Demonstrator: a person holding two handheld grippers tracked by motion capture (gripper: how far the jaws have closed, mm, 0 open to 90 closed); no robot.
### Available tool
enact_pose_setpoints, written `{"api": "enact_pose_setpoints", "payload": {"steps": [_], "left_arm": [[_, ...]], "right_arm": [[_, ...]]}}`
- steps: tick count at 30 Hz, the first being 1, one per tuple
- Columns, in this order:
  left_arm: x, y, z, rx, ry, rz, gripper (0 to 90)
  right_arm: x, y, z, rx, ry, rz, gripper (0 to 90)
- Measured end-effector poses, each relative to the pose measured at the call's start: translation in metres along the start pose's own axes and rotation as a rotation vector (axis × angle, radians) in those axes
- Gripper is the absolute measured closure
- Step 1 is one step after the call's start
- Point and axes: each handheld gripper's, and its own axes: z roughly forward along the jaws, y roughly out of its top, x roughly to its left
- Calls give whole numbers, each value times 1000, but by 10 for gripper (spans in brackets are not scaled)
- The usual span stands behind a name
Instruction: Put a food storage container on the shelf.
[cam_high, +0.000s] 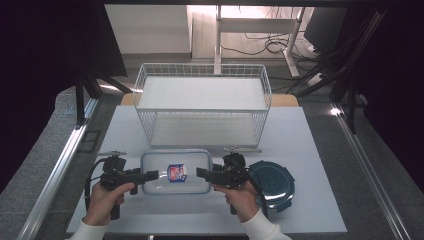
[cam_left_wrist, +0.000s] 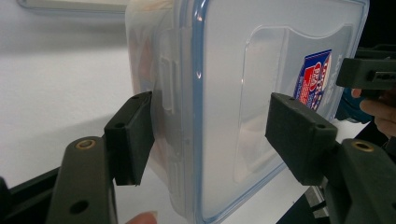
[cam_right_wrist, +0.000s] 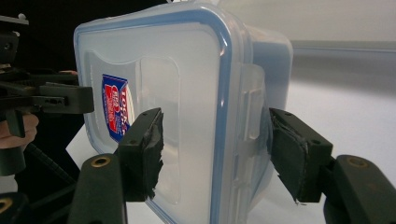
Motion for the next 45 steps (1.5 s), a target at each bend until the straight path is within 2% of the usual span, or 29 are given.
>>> {"api": "enact_pose_setpoints", "payload": {"steps": [12, 21, 31, 36, 45], "left_arm": [[-12, 7, -4, -22, -3, 29, 337], [-23, 16, -1, -30, -12, 48, 340], [-41, 38, 5, -45, -30, 75, 340], [-52, 53, 3, -54, -32, 103, 340], [-60, 74, 4, -61, -45, 106, 340]], "right_arm": [[3, 5, -13, -30, -6, -36, 378], [1, 13, -26, -37, -13, -54, 380], [-5, 29, -48, -72, -33, -68, 380], [-5, 40, -59, -91, -37, -74, 380], [-6, 59, -72, -106, -46, -85, 384]]}}
